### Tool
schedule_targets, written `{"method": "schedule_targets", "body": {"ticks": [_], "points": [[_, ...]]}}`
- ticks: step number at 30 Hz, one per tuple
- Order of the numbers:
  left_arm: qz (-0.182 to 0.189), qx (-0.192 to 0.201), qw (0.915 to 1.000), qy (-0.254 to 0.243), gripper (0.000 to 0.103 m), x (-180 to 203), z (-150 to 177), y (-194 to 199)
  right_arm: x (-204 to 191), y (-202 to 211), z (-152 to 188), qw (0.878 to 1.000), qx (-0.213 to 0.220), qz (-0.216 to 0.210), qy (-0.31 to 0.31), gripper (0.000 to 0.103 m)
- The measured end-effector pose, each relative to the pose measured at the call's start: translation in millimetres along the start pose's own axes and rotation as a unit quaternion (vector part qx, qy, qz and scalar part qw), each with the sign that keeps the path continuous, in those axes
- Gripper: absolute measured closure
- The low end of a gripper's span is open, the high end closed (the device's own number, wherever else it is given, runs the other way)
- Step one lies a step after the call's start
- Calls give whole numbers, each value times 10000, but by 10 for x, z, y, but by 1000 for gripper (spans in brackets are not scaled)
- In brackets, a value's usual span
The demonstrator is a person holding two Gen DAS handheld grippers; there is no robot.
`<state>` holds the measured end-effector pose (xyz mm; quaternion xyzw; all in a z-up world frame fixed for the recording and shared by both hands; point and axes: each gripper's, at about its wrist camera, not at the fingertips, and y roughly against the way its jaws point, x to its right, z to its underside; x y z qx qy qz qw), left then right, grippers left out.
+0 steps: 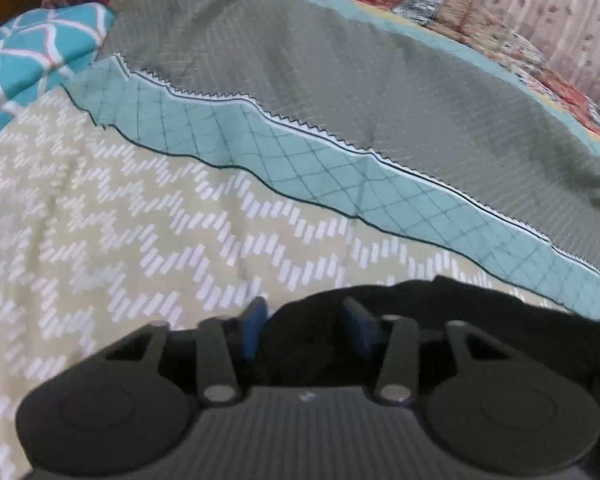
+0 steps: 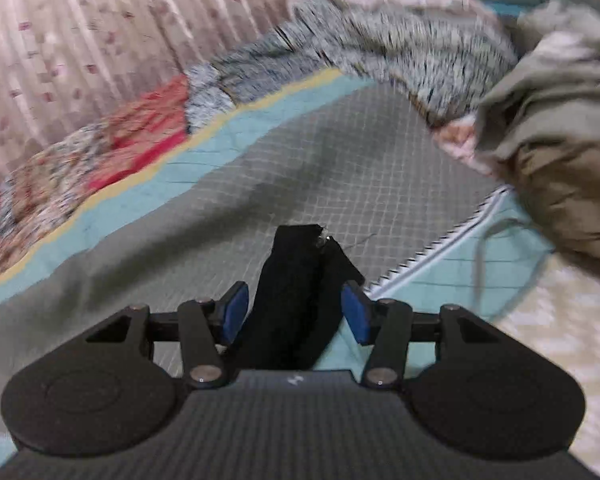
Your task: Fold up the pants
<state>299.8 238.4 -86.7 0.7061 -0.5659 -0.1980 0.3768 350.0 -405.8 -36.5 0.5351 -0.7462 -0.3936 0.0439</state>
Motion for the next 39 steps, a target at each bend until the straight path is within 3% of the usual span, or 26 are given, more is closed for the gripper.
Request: {"method": "schedule_targets", "body": {"ticks": [1, 3, 4, 6, 7, 10, 14, 19, 23, 26, 30, 31, 32, 34, 35, 36, 39], "points": [[-22, 92, 9999, -105, 81, 45, 1, 11, -10, -151, -43, 9999, -90, 3, -120, 49], [-110, 198, 9992, -334, 85, 126, 16, 39, -20, -396, -68, 9991, -294, 22, -296, 49], [-154, 258, 9988, -389, 87, 158, 31, 70, -25, -499, -48, 9987, -385, 47, -327, 58], [-249, 427, 9980, -394, 88, 191, 34, 168, -67, -567, 8, 9983, -510, 187, -188, 96], [-251, 532, 9978, -310, 88, 175, 25, 249, -83, -511, 21, 9987, -420, 244, -156, 96], [28, 945, 9953, 219, 88, 66, 4, 576, -49, 75, -58, 9984, 383, -82, -395, 96], [299, 1510, 9865, 552, 89, -30, 54, 1084, 51, 1239, -183, 9886, 1270, -688, -416, 96], [491, 1994, 9737, 983, 89, -208, 44, 1576, 167, 2510, -173, 9761, 1939, -938, -304, 96], [683, 2133, 9685, 1086, 89, -332, -69, 1718, 210, 2945, -221, 9690, 2180, -1044, -503, 96], [519, 1987, 9745, 906, 89, -230, -204, 1490, 13, 2687, -323, 9728, 2153, -846, -137, 96], [280, 1552, 9854, 639, 86, -24, -376, 804, -291, 1531, -480, 9843, 1716, -375, 171, 95], [128, 1319, 9901, 461, 78, 65, -404, 557, -383, 1240, -477, 9849, 1668, -236, 407, 93], [-134, 1065, 9939, 270, 71, 155, -403, 342, -471, 953, -420, 9840, 1605, 70, 766, 91], [-703, 423, 9966, -118, 71, 296, -363, -18, -510, 601, -266, 9819, 1264, 834, 1141, 81], [-814, 262, 9961, -237, 72, 322, -325, -68, -439, 595, -178, 9844, 1170, 794, 1051, 81], [-728, 310, 9964, -300, 72, 308, -286, -14, -351, 647, -81, 9882, 1115, 474, 939, 81], [-339, 735, 9955, -490, 63, 188, -140, 427, -79, 1025, 253, 9906, 851, -83, 1072, 79]]}}
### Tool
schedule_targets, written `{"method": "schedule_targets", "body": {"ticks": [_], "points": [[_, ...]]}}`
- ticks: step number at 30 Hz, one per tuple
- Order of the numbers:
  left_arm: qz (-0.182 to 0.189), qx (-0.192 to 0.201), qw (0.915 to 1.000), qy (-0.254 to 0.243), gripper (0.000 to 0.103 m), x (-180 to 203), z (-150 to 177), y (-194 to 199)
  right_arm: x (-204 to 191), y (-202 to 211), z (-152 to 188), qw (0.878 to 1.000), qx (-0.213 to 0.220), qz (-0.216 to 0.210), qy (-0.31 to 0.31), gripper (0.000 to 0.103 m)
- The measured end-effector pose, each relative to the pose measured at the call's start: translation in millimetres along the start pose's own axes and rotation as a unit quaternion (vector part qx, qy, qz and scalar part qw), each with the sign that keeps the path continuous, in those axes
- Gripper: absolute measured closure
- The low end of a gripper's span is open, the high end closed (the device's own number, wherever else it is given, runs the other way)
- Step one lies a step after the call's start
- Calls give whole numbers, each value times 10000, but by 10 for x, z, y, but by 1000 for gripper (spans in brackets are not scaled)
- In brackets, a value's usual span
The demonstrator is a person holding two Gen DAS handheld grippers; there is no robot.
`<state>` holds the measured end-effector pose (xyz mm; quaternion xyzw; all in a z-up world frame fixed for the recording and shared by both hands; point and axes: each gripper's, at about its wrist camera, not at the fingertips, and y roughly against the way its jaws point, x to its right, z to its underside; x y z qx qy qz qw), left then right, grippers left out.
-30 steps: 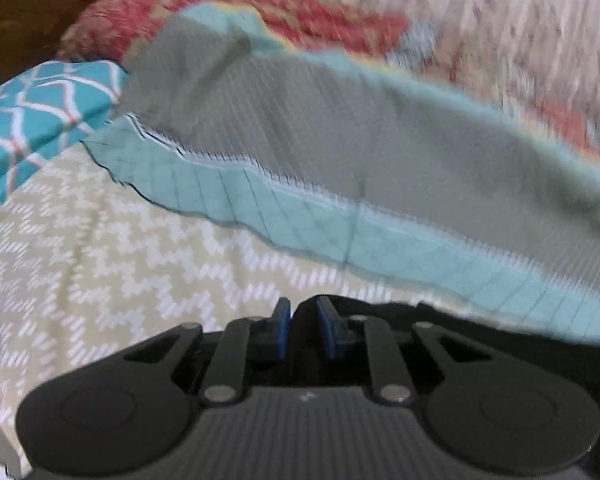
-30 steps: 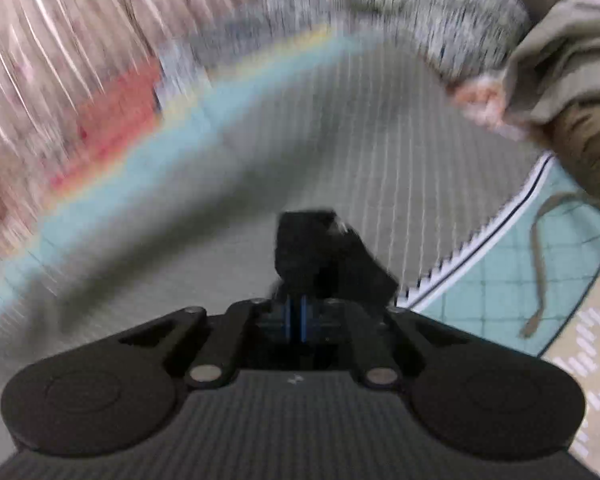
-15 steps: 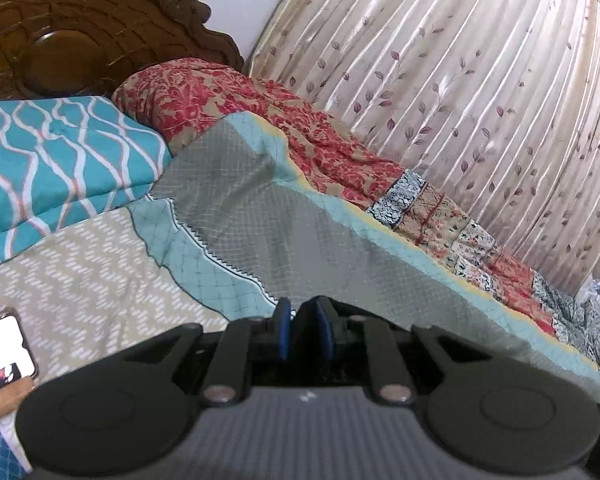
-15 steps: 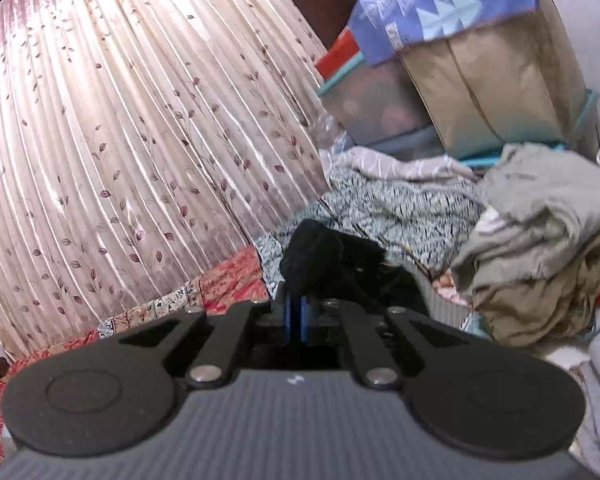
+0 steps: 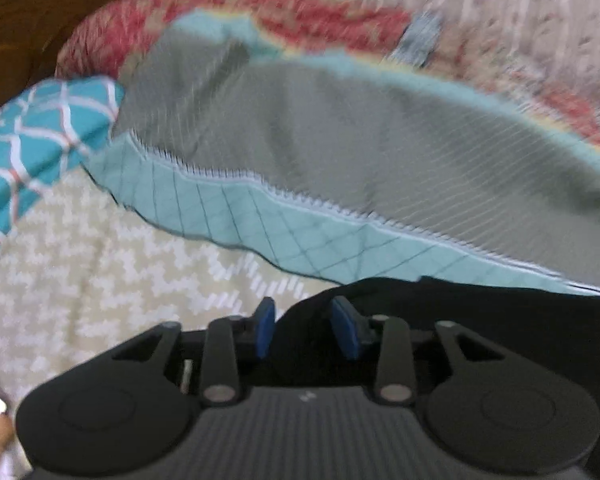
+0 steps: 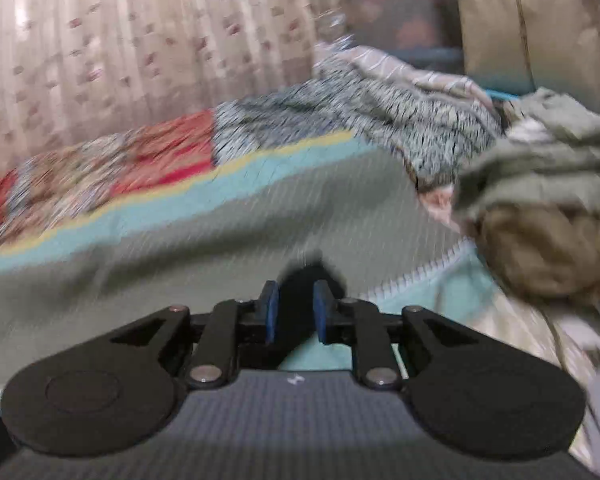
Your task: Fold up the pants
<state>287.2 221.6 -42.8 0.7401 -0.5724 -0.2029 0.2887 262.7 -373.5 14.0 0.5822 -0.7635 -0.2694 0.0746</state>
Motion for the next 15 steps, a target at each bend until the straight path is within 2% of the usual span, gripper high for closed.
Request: {"method": "schedule_targets", "body": {"ticks": [1, 3, 5, 8, 11, 12, 13, 14, 15], "points": [[78, 120, 9999, -58, 57, -63, 41, 172, 87, 185, 110, 9998, -66, -160, 43, 74], [180, 302, 9992, -193, 54, -154, 157, 538, 308, 607, 381, 9990, -244, -374, 91, 63], [248, 284, 9990, -232, 49, -247, 309, 817, 531, 1015, 706, 9983, -370, -437, 82, 56], [465, -131, 9988, -48, 43, -397, 650, 1119, 781, 1490, 1216, 9965, -745, -334, -176, 49], [778, -662, 9948, 61, 37, -460, 1001, 1297, 890, 1654, 1591, 9890, -1221, -497, -675, 48], [883, -784, 9929, 143, 34, -476, 1116, 1338, 897, 1666, 1673, 9843, -1371, -623, -918, 52], [971, -885, 9910, 246, 30, -486, 1219, 1362, 880, 1645, 1731, 9768, -1566, -880, -1164, 89], [1049, -985, 9889, 362, 37, -490, 1305, 1378, 759, 1644, 1675, 9742, -1651, -990, -1180, 91], [1088, -1037, 9878, 398, 44, -489, 1377, 1400, 625, 1663, 1596, 9803, -1519, -803, -970, 92]]}}
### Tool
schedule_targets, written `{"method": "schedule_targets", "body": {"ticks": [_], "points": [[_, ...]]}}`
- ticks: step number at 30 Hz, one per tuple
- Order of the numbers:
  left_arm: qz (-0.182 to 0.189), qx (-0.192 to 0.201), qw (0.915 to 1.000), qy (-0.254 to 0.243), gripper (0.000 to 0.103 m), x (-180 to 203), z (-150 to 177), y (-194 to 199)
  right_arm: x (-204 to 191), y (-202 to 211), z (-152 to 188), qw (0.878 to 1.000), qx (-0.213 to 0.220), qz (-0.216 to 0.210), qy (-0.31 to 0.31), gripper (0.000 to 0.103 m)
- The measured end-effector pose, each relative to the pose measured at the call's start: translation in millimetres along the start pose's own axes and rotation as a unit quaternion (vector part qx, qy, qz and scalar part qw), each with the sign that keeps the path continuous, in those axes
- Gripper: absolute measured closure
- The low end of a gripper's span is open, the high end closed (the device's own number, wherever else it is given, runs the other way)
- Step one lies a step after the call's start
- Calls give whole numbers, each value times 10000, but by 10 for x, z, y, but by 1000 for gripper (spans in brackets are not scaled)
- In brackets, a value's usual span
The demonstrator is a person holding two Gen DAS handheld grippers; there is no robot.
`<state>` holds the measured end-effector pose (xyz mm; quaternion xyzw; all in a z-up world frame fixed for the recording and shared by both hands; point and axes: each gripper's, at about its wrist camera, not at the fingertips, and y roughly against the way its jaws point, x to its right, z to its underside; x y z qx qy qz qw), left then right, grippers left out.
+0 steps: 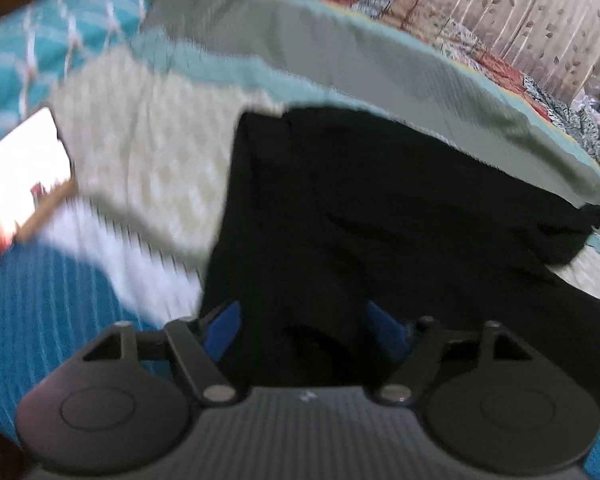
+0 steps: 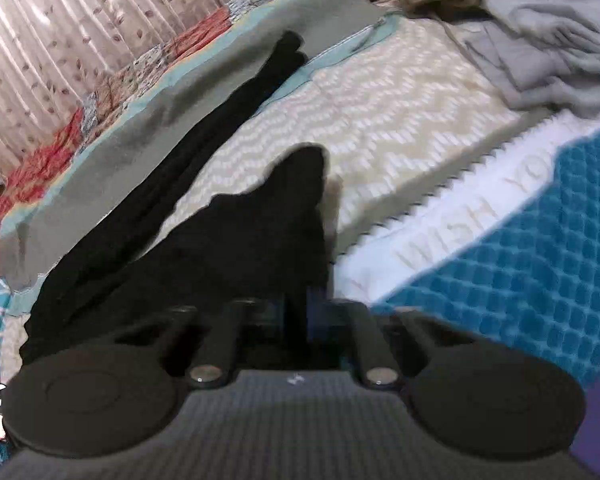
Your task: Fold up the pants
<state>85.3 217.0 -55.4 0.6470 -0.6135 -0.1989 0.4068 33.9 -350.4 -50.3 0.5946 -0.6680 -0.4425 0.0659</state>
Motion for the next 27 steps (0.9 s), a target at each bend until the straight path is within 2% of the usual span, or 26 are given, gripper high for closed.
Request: {"method": "schedule_targets", "body": {"ticks": [1, 2, 4, 6, 7, 8, 10, 11, 13, 14, 16, 18, 21, 23, 27], "points": [[-13, 14, 9999, -102, 68, 32, 50, 14, -188, 36, -103, 9993, 206, 162, 274, 93], [-38, 17, 9998, -208, 80, 56, 94, 35, -418, 106, -222, 9974, 488, 91, 532, 93], [-79, 123, 9997, -188, 83, 81, 113, 99, -906, 261, -395, 9895, 980, -334, 1005, 92], [-11, 164, 9998, -65, 83, 62, 107, 143, -1452, 299, -394, 9767, 1109, -676, 1706, 91], [-8, 173, 9998, -12, 82, 57, 109, 154, -1707, 281, -319, 9698, 1008, -936, 2016, 85], [-29, 174, 9998, 33, 79, 53, 110, 166, -1951, 218, -198, 9627, 740, -1309, 2248, 81], [-72, 202, 9997, 67, 77, 41, 125, 212, -2277, 65, 77, 9425, 114, -1920, 2734, 66], [-91, 250, 9996, 47, 71, 28, 139, 254, -2376, 19, 248, 9327, -55, -2020, 2988, 66], [-200, 359, 9991, -38, 62, 3, 167, 326, -2369, 13, 476, 9242, -135, -2020, 3240, 67], [-257, 371, 9990, -69, 59, -19, 183, 345, -2267, 21, 514, 9259, -144, -2022, 3188, 67], [-243, 281, 9993, -35, 59, -76, 202, 347, -1975, 68, 432, 9415, -88, -1843, 2821, 66], [-197, 183, 9996, 23, 58, -96, 222, 332, -1650, 70, 255, 9611, 65, -1469, 2340, 66], [-219, 134, 9996, 82, 54, -92, 252, 292, -1307, -123, 1, 9832, 90, -958, 1549, 57], [-205, 102, 9997, 97, 53, -65, 263, 280, -1287, -359, -85, 9882, -9, -897, 1240, 56], [-125, 4, 9999, 54, 49, 1, 268, 301, -1434, -990, -188, 9878, -607, -1264, 680, 56]]}}
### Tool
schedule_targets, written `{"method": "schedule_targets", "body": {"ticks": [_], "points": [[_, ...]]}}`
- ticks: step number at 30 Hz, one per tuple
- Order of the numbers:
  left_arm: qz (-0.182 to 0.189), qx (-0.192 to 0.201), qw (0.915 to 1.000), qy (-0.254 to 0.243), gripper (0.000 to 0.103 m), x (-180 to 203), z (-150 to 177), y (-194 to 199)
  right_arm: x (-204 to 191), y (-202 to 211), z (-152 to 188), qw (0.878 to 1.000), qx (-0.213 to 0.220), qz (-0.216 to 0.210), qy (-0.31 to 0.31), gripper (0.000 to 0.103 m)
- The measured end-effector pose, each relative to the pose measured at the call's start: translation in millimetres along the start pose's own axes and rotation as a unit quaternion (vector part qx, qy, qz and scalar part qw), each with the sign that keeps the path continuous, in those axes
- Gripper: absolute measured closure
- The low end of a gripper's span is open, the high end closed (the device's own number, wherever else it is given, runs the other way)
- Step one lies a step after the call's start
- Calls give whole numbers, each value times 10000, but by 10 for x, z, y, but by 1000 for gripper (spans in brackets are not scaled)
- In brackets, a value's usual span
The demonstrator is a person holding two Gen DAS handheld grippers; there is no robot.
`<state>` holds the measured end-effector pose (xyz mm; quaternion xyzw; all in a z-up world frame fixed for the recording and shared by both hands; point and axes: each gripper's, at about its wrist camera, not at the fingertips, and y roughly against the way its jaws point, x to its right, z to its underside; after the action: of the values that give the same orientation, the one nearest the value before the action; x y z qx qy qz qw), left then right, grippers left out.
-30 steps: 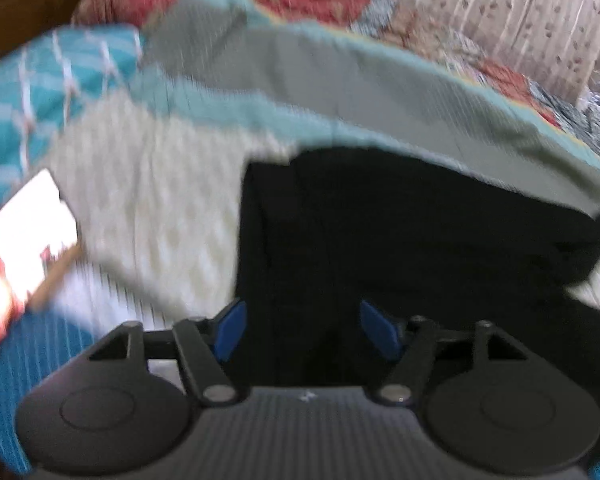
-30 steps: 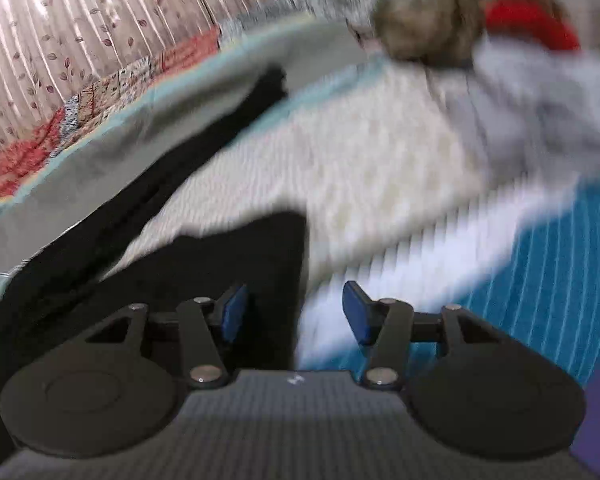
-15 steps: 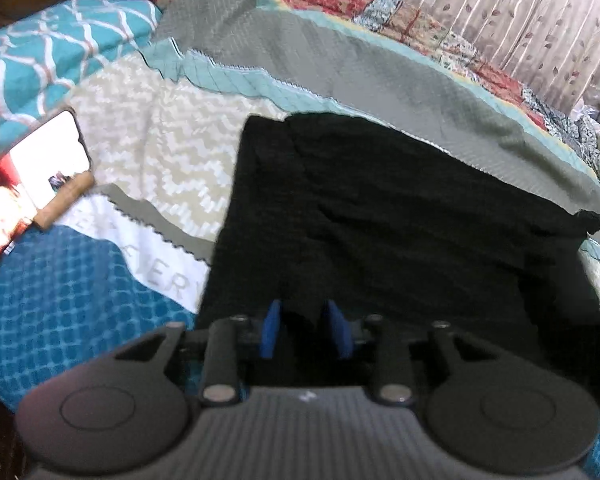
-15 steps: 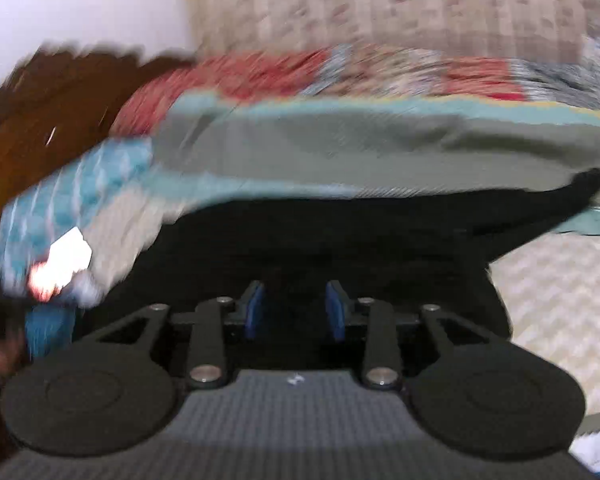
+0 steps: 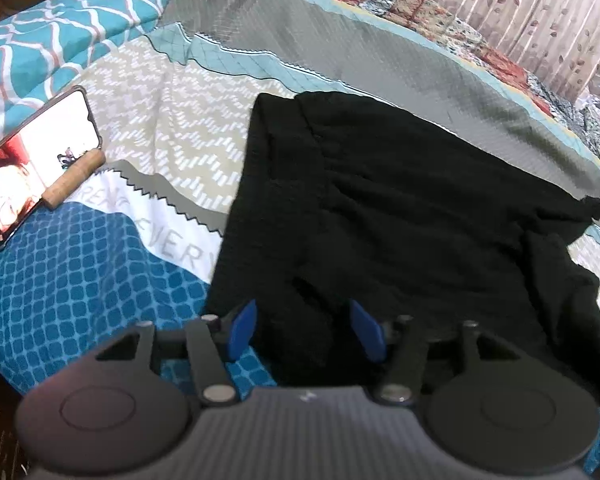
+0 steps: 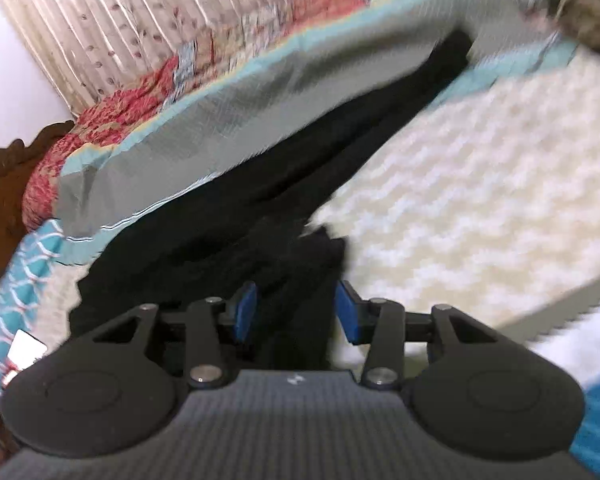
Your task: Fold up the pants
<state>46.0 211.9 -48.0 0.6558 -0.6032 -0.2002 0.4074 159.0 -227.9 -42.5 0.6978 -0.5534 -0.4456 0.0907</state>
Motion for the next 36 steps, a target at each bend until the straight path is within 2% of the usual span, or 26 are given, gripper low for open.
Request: {"method": "schedule_targets", "body": {"ticks": [2, 3, 4, 5, 7, 9, 12, 16, 18, 21, 23, 25, 27, 29, 31, 34, 36], "points": [[32, -56, 10000, 41, 48, 15, 13, -18, -76, -355, -5, 9990, -346, -109, -258, 56], [-4, -79, 10000, 42, 49, 50, 20, -49, -108, -528, -7, 9974, -554, -166, -420, 62], [-43, -104, 9999, -8, 54, 81, 31, -78, -125, -722, -42, 9956, -711, -210, -572, 90], [-101, -107, 9998, -121, 69, 127, 46, -109, -181, -779, -33, 9949, -784, -132, -626, 92], [-331, -107, 9987, -372, 81, 218, 74, -156, -250, -706, -70, 9963, -620, 144, -576, 93], [-360, -71, 9985, -406, 84, 249, 77, -138, -311, -388, -202, 9988, -100, 160, -441, 93], [-308, -105, 9991, -282, 84, 236, 53, -97, -123, 417, -403, 9942, 943, 200, -485, 93], [-337, -167, 9990, -248, 77, 262, 43, -92, 371, 1577, -520, 9662, 2340, 887, -618, 93], [-385, -195, 9989, -199, 71, 289, 53, -99, 704, 1967, -472, 9501, 2667, 1340, -908, 93], [-436, -268, 9983, -283, 63, 343, 86, -120, 1138, 2068, -228, 9409, 2504, 1741, -1470, 93], [-538, -299, 9972, -417, 63, 402, 103, -131, 1289, 1861, -36, 9371, 2183, 2238, -1551, 91], [-621, -300, 9963, -513, 66, 432, 102, -140, 1459, 1603, 174, 9333, 1627, 2802, -1551, 83], [-707, -312, 9955, -544, 68, 439, 101, -129, 1649, 1582, 436, 9234, 1290, 3168, -1740, 79], [-674, -305, 9960, -496, 67, 425, 105, -73, 1718, 1718, 585, 9190, 1423, 3036, -2075, 75], [-628, -280, 9969, -391, 64, 396, 111, -5, 1754, 1872, 634, 9089, 1567, 3017, -2415, 55], [-368, -378, 9986, -45, 60, 293, 115, 46, 1850, 2099, 836, 8918, 1725, 3207, -2685, 55], [-139, -466, 9985, 250, 57, 197, 123, 63, 1852, 2298, 1028, 8738, 1835, 3565, -2753, 58]]}}
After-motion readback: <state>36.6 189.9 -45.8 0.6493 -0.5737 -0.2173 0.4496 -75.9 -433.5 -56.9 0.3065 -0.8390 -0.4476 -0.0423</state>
